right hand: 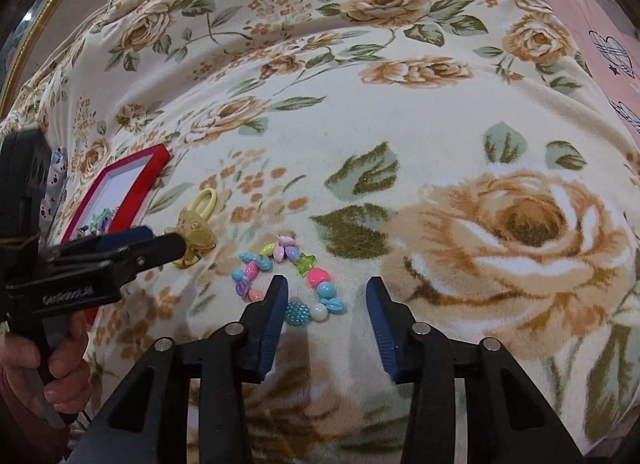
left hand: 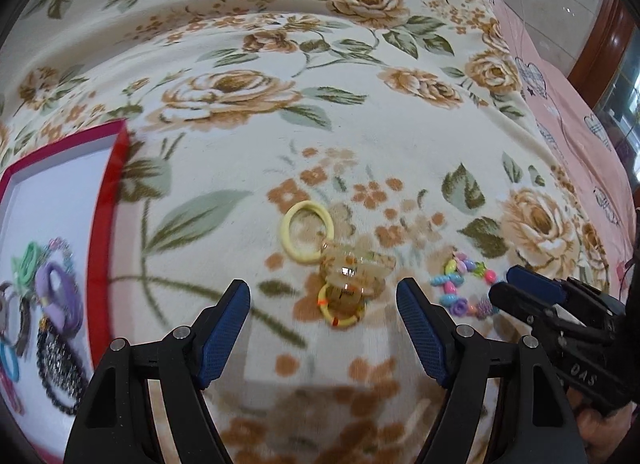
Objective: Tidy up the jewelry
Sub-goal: 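Move both open tools toward the amber claw clip and pastel bead bracelet, then grasp the amber claw clip with the left tool while the right tool grasps the pastel bead bracelet, then carry the claw clip and bead bracelet into the box and lower them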
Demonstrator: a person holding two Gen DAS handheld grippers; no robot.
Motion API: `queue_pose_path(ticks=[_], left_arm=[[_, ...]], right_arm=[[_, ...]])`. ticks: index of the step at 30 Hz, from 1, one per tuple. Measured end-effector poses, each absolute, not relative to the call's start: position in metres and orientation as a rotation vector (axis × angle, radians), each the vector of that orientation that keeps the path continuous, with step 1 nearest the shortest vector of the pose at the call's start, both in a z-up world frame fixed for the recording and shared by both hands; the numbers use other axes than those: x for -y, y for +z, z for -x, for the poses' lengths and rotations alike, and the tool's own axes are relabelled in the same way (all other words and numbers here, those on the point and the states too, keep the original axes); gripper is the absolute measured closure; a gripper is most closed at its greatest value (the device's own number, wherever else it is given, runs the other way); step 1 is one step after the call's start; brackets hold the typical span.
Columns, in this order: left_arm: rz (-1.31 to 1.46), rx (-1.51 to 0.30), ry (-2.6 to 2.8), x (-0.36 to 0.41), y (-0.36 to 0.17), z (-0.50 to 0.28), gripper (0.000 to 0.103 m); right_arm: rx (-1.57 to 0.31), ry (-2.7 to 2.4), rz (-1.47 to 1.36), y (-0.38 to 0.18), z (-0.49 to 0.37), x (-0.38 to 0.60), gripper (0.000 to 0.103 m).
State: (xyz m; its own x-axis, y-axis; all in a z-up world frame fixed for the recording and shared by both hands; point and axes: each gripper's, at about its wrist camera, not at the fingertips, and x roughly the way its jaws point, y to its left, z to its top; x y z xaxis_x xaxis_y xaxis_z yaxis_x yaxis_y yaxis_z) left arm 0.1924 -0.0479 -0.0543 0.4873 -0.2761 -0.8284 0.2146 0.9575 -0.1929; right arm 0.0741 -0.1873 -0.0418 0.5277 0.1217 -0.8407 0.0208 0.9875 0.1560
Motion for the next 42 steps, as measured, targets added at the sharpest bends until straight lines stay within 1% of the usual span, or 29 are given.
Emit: queue_pose_path(ticks=[1, 3, 4, 5, 6, 8, 10, 11, 12, 18, 34, 42], left_arm=[[0.063, -1.020, -0.302, 0.050, -0.057, -0.196, 0.032], [0.063, -1.030, -0.315, 0.055, -0.061, -0.203, 0.044], [0.068, -1.035, -0.329, 0.057, -0.064, -0.207, 0.048], [0.069, -1.040, -0.331, 0.058, -0.066, -0.209, 0.062], [0.067, -1.052, -0.337, 0.060, -0.069, -0.212, 0.068], [0.060, -1.042, -0.336, 0.062, -0.071, -0.212, 0.068], [0.054, -1.032, -0.340, 0.063, -0.070, -0.212, 0.069], [0.057, -1.028, -0.344, 0.062, -0.068, -0.209, 0.072], [0.062, -1.023, -0.349, 0.060, -0.065, -0.206, 0.074], [0.091, -0.980, -0.354, 0.042, -0.047, -0.184, 0.074], [0.226, -0.889, -0.302, -0.032, -0.005, -0.111, 0.074], [0.276, -0.874, -0.260, -0.063, 0.003, -0.083, 0.074]], right_arm=[[-1.018, 0.062, -0.149, -0.044, -0.075, 0.186, 0.063], [-1.018, 0.066, -0.137, -0.046, -0.076, 0.184, 0.063], [-1.017, 0.069, -0.135, -0.047, -0.076, 0.184, 0.063], [-1.017, 0.074, -0.136, -0.048, -0.077, 0.185, 0.065], [-1.016, 0.078, -0.138, -0.049, -0.077, 0.185, 0.067], [-1.016, 0.090, -0.135, -0.049, -0.077, 0.183, 0.075], [-1.010, 0.093, -0.122, -0.048, -0.076, 0.180, 0.080], [-1.006, 0.102, -0.125, -0.046, -0.075, 0.178, 0.094], [-1.001, 0.114, -0.136, -0.044, -0.075, 0.178, 0.096], [-0.984, 0.167, -0.156, -0.035, -0.071, 0.168, 0.096], [-0.884, 0.245, -0.197, 0.013, -0.066, 0.149, 0.096], [-0.858, 0.318, -0.185, 0.026, -0.065, 0.121, 0.096]])
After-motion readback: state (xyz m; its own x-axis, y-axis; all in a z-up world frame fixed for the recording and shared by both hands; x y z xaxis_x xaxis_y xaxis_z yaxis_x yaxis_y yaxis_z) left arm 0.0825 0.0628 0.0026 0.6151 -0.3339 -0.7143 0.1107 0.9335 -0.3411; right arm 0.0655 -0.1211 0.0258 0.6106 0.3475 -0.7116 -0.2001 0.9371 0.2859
